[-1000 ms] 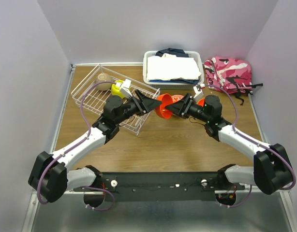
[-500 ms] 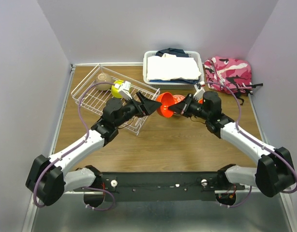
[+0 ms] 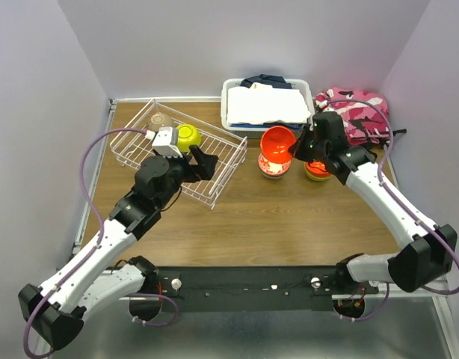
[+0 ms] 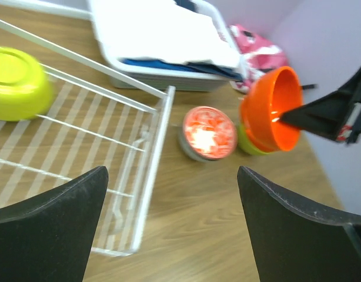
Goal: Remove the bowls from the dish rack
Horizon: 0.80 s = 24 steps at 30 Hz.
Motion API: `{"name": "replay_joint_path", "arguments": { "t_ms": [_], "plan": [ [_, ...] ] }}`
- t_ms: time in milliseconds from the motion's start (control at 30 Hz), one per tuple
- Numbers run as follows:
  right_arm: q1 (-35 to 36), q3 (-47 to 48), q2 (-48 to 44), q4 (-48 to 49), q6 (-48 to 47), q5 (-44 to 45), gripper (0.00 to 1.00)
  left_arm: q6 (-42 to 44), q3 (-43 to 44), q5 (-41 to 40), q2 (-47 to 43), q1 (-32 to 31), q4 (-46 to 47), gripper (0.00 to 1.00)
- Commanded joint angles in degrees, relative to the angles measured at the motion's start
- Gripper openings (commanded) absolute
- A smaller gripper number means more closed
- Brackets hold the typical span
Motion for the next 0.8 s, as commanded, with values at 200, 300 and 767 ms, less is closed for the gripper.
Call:
{"name": "replay_joint_path", "arguments": {
  "t_ms": [200,300,767],
  "plan": [
    [-15.45,8.65,9.10,-15.81,-6.18,8.24,0.01,22.98,1.69,-22.83,-11.41,0.11,-16.17,0.99],
    [-19.58,8.39,10.77,-16.26,-6.88,6.56,0.01,22.90,-2.09,-23.81,-13.17,0.11,-14.06,0.99],
    [-28.64,-0.31,15.96,-8.44,-6.10,-2.76,0.01,23.87,-4.47,-23.28,-14.93,2.04,-12.91,0.99]
  ]
}}
